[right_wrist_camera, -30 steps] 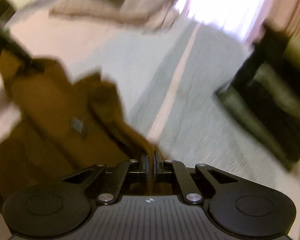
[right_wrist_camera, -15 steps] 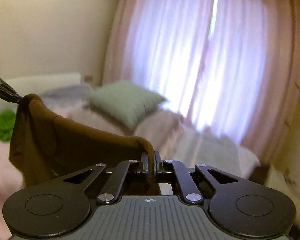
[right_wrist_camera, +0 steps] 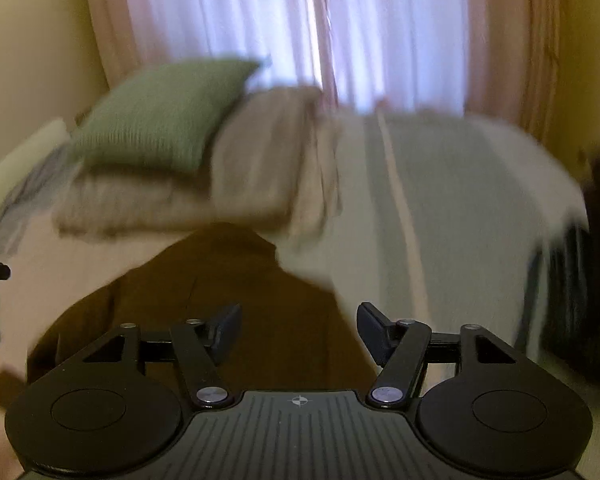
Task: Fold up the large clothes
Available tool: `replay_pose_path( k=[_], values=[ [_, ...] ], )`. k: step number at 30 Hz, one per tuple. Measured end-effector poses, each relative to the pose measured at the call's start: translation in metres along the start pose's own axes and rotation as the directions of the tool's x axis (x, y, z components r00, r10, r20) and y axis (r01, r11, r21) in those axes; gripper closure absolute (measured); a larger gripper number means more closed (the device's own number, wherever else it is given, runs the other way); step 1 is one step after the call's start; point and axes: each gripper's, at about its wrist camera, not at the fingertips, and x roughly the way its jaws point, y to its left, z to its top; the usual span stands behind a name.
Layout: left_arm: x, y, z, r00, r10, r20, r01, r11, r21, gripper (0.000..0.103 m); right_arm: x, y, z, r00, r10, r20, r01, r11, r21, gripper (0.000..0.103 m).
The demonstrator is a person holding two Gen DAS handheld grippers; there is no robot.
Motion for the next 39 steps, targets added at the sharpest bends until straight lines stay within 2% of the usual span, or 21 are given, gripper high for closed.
replay_pose_path(
  k=[3,5,9,10,11,12,13,15,16,18,19,20,21,22,23,26,29,31,34,37,39],
  values=[
    [0.004,0.011,-0.073,0.991,0.012,-0.133,-0.016,0.999,-0.029,0.081,-0.021,-0.007,-0.084,0.989,-0.093,-0.114,0.087,0.995,-0.058,0.042],
    [0.002,0.014,-0.116,0.979,0.016,-0.201,-0.034,0.995,-0.088,0.081,-0.034,-0.011,-0.138,0.964,-0.16,-0.211,0.148,0.986,-0.07,0.042],
    [-0.008,-0.001,-0.18,0.957,-0.025,-0.289,-0.036,0.978,-0.203,0.081,-0.054,-0.02,-0.217,0.93,-0.167,-0.327,0.182,0.983,0.014,0.045],
    [-0.009,-0.006,-0.189,0.953,-0.037,-0.302,-0.03,0.977,-0.213,0.081,-0.053,-0.021,-0.224,0.924,-0.153,-0.351,0.169,0.985,0.016,0.053],
    [-0.009,-0.012,-0.198,0.949,-0.043,-0.312,-0.025,0.977,-0.211,0.081,-0.051,-0.022,-0.232,0.92,-0.119,-0.374,0.138,0.99,0.022,0.089],
    [-0.01,-0.015,-0.203,0.947,-0.047,-0.317,-0.02,0.979,-0.205,0.081,-0.047,-0.028,-0.235,0.914,-0.085,-0.396,0.111,0.993,0.043,0.103],
    [-0.01,-0.019,-0.204,0.946,-0.054,-0.32,-0.011,0.98,-0.197,0.081,-0.049,-0.038,-0.235,0.92,-0.059,-0.386,0.099,0.992,0.084,0.103],
    [-0.014,-0.024,-0.206,0.949,-0.057,-0.311,0.003,0.985,-0.172,0.081,-0.074,-0.073,-0.225,0.955,0.038,-0.293,0.032,0.973,0.229,0.103],
    [-0.015,-0.026,-0.206,0.953,-0.057,-0.298,0.009,0.987,-0.16,0.081,-0.09,-0.094,-0.219,0.976,0.037,-0.214,0.032,0.951,0.309,0.103],
    [-0.017,-0.027,-0.202,0.959,-0.066,-0.274,0.022,0.987,-0.158,0.081,-0.119,-0.15,-0.211,0.988,-0.105,-0.116,0.149,0.855,0.497,0.102],
    [-0.016,-0.028,-0.2,0.961,-0.071,-0.268,0.028,0.986,-0.163,0.081,-0.131,-0.178,-0.213,0.968,-0.217,-0.123,0.247,0.767,0.592,0.101],
    [-0.014,-0.029,-0.199,0.961,-0.08,-0.264,0.036,0.985,-0.168,0.081,-0.139,-0.2,-0.217,0.936,-0.307,-0.171,0.341,0.678,0.651,0.082],
    [-0.011,-0.03,-0.198,0.961,-0.088,-0.263,0.043,0.984,-0.17,0.081,-0.142,-0.215,-0.221,0.89,-0.375,-0.26,0.447,0.596,0.667,0.05],
    [-0.005,-0.032,-0.198,0.961,-0.094,-0.261,0.051,0.984,-0.169,0.081,-0.142,-0.221,-0.225,0.841,-0.414,-0.349,0.536,0.54,0.649,0.039],
    [0.001,-0.033,-0.197,0.962,-0.099,-0.256,0.057,0.984,-0.168,0.081,-0.143,-0.216,-0.228,0.83,-0.413,-0.375,0.555,0.54,0.633,0.038],
    [0.026,-0.031,-0.197,0.965,-0.109,-0.237,0.06,0.977,-0.204,0.081,-0.127,-0.167,-0.24,0.925,-0.236,-0.296,0.375,0.684,0.625,0.038],
    [0.048,-0.026,-0.189,0.974,-0.104,-0.203,0.054,0.969,-0.24,0.081,-0.095,-0.103,-0.255,0.976,-0.013,-0.217,0.153,0.752,0.641,0.038],
    [0.054,-0.026,-0.183,0.974,-0.107,-0.2,0.057,0.968,-0.244,0.081,-0.072,-0.066,-0.255,0.979,0.09,-0.184,0.04,0.796,0.604,0.04],
    [0.041,-0.028,-0.19,0.969,-0.153,-0.194,0.105,0.966,-0.235,0.081,-0.059,-0.024,-0.248,0.972,0.167,-0.166,-0.07,0.879,0.472,0.04],
    [0.021,-0.027,-0.213,0.96,-0.173,-0.221,0.113,0.958,-0.262,0.081,-0.049,0.006,-0.243,0.965,0.184,-0.19,-0.129,0.954,0.27,0.04],
    [0.009,-0.024,-0.229,0.955,-0.187,-0.228,0.116,0.949,-0.295,0.081,-0.038,0.018,-0.251,0.958,0.158,-0.238,-0.114,0.975,0.191,0.04]
  ],
)
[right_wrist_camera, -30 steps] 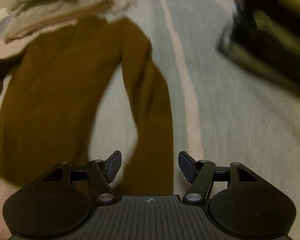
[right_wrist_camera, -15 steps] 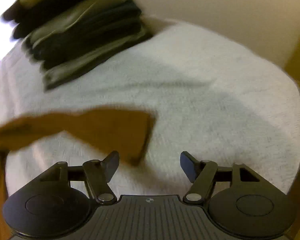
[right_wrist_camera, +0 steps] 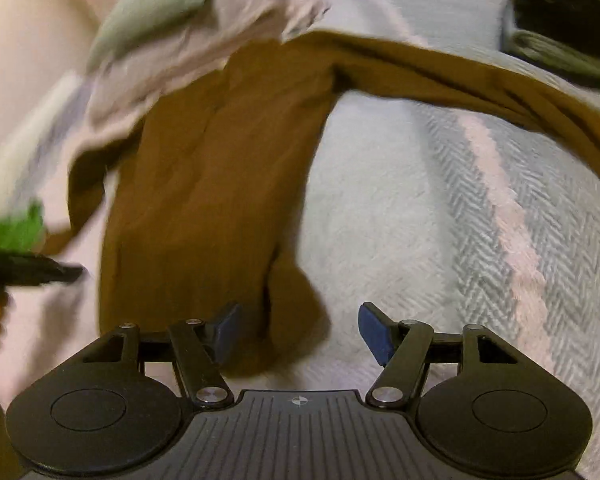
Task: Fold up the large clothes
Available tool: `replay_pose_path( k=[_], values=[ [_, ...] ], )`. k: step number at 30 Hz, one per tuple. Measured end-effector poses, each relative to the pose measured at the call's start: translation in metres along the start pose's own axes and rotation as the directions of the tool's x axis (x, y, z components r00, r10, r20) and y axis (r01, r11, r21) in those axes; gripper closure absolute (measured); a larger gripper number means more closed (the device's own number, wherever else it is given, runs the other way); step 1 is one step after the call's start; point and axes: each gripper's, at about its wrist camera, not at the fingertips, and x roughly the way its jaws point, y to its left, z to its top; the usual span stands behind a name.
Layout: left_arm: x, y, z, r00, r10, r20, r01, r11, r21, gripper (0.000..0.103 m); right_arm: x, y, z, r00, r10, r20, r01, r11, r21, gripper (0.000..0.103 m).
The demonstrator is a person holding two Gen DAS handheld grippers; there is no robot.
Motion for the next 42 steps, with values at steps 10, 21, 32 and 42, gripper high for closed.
replay_pose_path(
  k=[10,21,32,42],
  values=[
    [-0.008,-0.028,-0.013,1.0,-0.008,0.013,0.007,0.998,0.06,0.081,-0.011,-0.027,0.035,0.912,0.216,0.348,-0.364,0.817,0.447,0.103],
    [0.037,-0.07,0.008,0.995,-0.092,0.046,0.09,0.995,0.029,0.079,0.025,-0.102,0.052,0.992,-0.078,0.103,-0.01,0.748,0.664,0.072],
    [0.076,-0.076,-0.013,0.94,-0.341,0.011,0.334,0.912,-0.237,0.074,-0.022,-0.069,-0.01,0.991,-0.115,0.068,0.069,0.874,0.482,0.062],
    [-0.048,-0.076,-0.028,0.951,-0.241,0.193,0.23,0.97,0.076,0.098,-0.033,-0.043,-0.01,0.98,-0.191,0.058,0.171,0.952,0.256,0.062]
  ],
)
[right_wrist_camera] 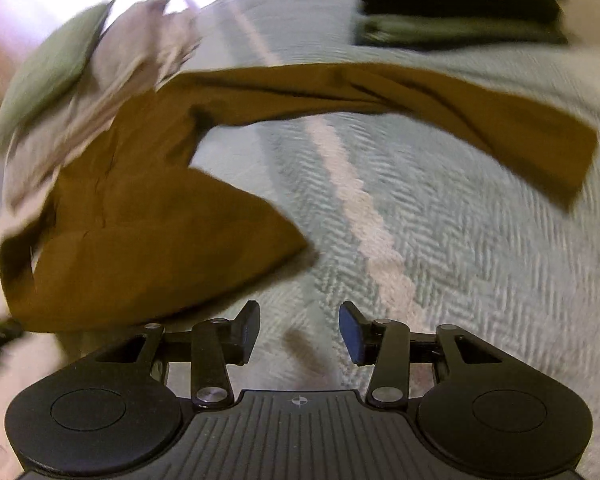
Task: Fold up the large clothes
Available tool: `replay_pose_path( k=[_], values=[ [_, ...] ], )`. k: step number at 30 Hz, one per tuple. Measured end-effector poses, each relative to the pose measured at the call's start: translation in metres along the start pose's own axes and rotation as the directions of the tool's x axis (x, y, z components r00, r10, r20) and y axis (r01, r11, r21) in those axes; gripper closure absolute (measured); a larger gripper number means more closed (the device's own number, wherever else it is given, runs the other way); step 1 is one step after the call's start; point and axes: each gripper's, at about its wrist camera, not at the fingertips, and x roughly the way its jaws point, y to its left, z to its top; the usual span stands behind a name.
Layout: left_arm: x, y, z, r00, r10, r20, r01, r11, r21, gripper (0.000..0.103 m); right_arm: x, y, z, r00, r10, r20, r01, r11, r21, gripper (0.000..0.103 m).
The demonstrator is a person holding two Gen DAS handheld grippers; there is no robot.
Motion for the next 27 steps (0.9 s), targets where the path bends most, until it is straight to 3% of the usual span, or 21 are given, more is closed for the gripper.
replay_pose_path(
  k=[2,3,6,7,8,9,10,11,13,15,17,20,21,22,24,26,27],
  values=[
    [-0.041,-0.005,-0.007,0.994,0.11,-0.023,-0.107,0.987,0.117,0.098,-0.002,0.013,-0.003,1.0,0.004,-0.008,-0.005,0.997,-0.079,0.062],
    [-0.052,-0.007,-0.012,0.982,0.181,-0.043,-0.172,0.97,0.172,0.101,-0.002,0.019,-0.004,1.0,0.005,-0.017,-0.007,0.993,-0.114,0.062],
    [-0.06,0.0,-0.032,0.906,0.393,-0.156,-0.325,0.883,0.34,0.101,0.002,0.037,-0.013,0.998,-0.019,-0.052,0.008,0.977,-0.211,0.062],
    [-0.055,0.003,-0.04,0.875,0.445,-0.189,-0.345,0.848,0.402,0.099,0.003,0.041,-0.017,0.998,-0.015,-0.064,0.0,0.974,-0.228,0.062],
    [-0.048,0.006,-0.046,0.855,0.473,-0.212,-0.349,0.828,0.439,0.099,0.004,0.042,-0.02,0.997,0.003,-0.076,-0.021,0.974,-0.224,0.062],
    [-0.048,0.014,-0.05,0.854,0.473,-0.215,-0.352,0.831,0.431,0.099,0.004,0.041,-0.022,0.996,0.036,-0.087,-0.053,0.98,-0.192,0.062],
    [-0.05,0.024,-0.049,0.866,0.45,-0.218,-0.35,0.856,0.381,0.099,0.004,0.037,-0.023,0.993,0.078,-0.091,-0.089,0.988,-0.128,0.062],
    [-0.05,0.036,-0.047,0.882,0.414,-0.225,-0.343,0.892,0.296,0.098,0.003,0.03,-0.024,0.989,0.121,-0.084,-0.125,0.991,-0.05,0.062],
    [-0.048,0.06,-0.037,0.915,0.355,-0.19,-0.336,0.934,0.125,0.096,0.005,0.009,-0.026,0.98,0.194,-0.04,-0.189,0.975,0.118,0.062],
    [-0.041,0.067,-0.025,0.936,0.322,-0.144,-0.323,0.946,0.014,0.095,0.012,-0.011,-0.028,0.97,0.243,0.024,-0.241,0.938,0.251,0.062],
    [-0.036,0.078,-0.021,0.946,0.305,-0.105,-0.312,0.949,-0.054,0.095,0.025,-0.021,-0.027,0.965,0.26,0.042,-0.26,0.913,0.315,0.062],
    [-0.027,0.085,-0.021,0.952,0.291,-0.093,-0.299,0.95,-0.089,0.094,0.046,-0.008,-0.024,0.957,0.291,0.004,-0.285,0.933,0.219,0.064],
    [-0.026,0.085,-0.021,0.952,0.291,-0.094,-0.299,0.951,-0.083,0.094,0.05,0.004,-0.025,0.95,0.311,-0.011,-0.306,0.94,0.149,0.088],
    [-0.025,0.083,-0.021,0.953,0.29,-0.093,-0.297,0.952,-0.07,0.094,0.052,0.016,-0.026,0.946,0.324,-0.019,-0.322,0.944,0.076,0.102],
    [-0.021,0.081,-0.021,0.955,0.28,-0.095,-0.285,0.958,-0.042,0.093,0.046,0.033,-0.026,0.934,0.358,-0.003,-0.358,0.934,0.024,0.101],
    [-0.016,0.083,-0.017,0.963,0.248,-0.106,-0.253,0.966,-0.044,0.093,0.027,0.028,-0.023,0.891,0.449,0.063,-0.454,0.885,0.109,0.101],
    [-0.012,0.083,-0.015,0.969,0.222,-0.11,-0.229,0.972,-0.05,0.093,0.015,0.022,-0.018,0.885,0.453,0.11,-0.465,0.873,0.144,0.101]
  ],
)
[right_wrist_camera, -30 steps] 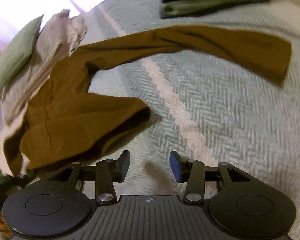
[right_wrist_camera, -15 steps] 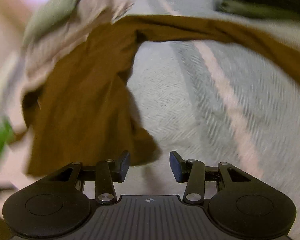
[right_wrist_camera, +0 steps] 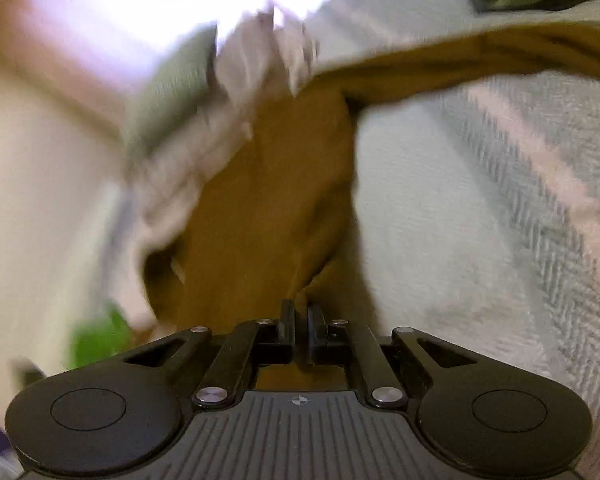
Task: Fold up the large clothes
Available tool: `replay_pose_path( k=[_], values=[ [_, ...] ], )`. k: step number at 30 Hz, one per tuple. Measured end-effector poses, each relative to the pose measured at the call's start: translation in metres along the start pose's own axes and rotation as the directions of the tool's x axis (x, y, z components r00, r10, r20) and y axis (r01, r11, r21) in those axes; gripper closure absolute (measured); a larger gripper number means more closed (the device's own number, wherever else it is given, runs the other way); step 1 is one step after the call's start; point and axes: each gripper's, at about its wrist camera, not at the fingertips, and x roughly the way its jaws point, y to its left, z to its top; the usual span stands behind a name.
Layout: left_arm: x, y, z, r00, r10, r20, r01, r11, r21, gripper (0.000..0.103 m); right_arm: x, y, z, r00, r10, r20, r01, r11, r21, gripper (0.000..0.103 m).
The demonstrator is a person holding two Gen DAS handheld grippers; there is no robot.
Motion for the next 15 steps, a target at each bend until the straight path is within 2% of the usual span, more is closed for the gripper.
replay_pose_path(
  k=[2,4,5,7,9,11,15],
  values=[
    [0.009,-0.003,0.005,0.999,-0.039,-0.002,0.039,0.999,-0.005,0.093,-0.021,-0.01,0.013,0.991,-0.115,0.064,0.112,0.992,0.052,0.101],
    [0.022,-0.01,0.006,0.997,-0.081,-0.005,0.081,0.997,-0.011,0.092,-0.03,-0.037,0.024,0.956,-0.285,0.075,0.275,0.954,0.115,0.101],
    [0.026,-0.015,0.006,0.995,-0.098,-0.007,0.098,0.995,-0.015,0.092,-0.028,-0.051,0.028,0.939,-0.338,0.068,0.325,0.934,0.15,0.101],
    [0.035,-0.023,0.006,0.992,-0.123,-0.007,0.123,0.992,-0.02,0.088,-0.015,-0.077,0.035,0.929,-0.37,0.019,0.357,0.907,0.222,0.101],
    [0.039,-0.026,0.005,0.992,-0.124,0.002,0.124,0.992,-0.03,0.082,0.004,-0.085,0.037,0.916,-0.401,-0.027,0.396,0.889,0.228,0.101],
    [0.039,-0.022,0.005,0.992,-0.128,0.007,0.128,0.99,-0.064,0.082,0.018,-0.092,0.038,0.903,-0.427,-0.049,0.427,0.877,0.22,0.101],
    [0.036,-0.004,0.001,0.99,-0.14,0.021,0.142,0.978,-0.155,0.081,0.023,-0.104,0.037,0.898,-0.435,-0.062,0.436,0.862,0.26,0.101]
  ],
)
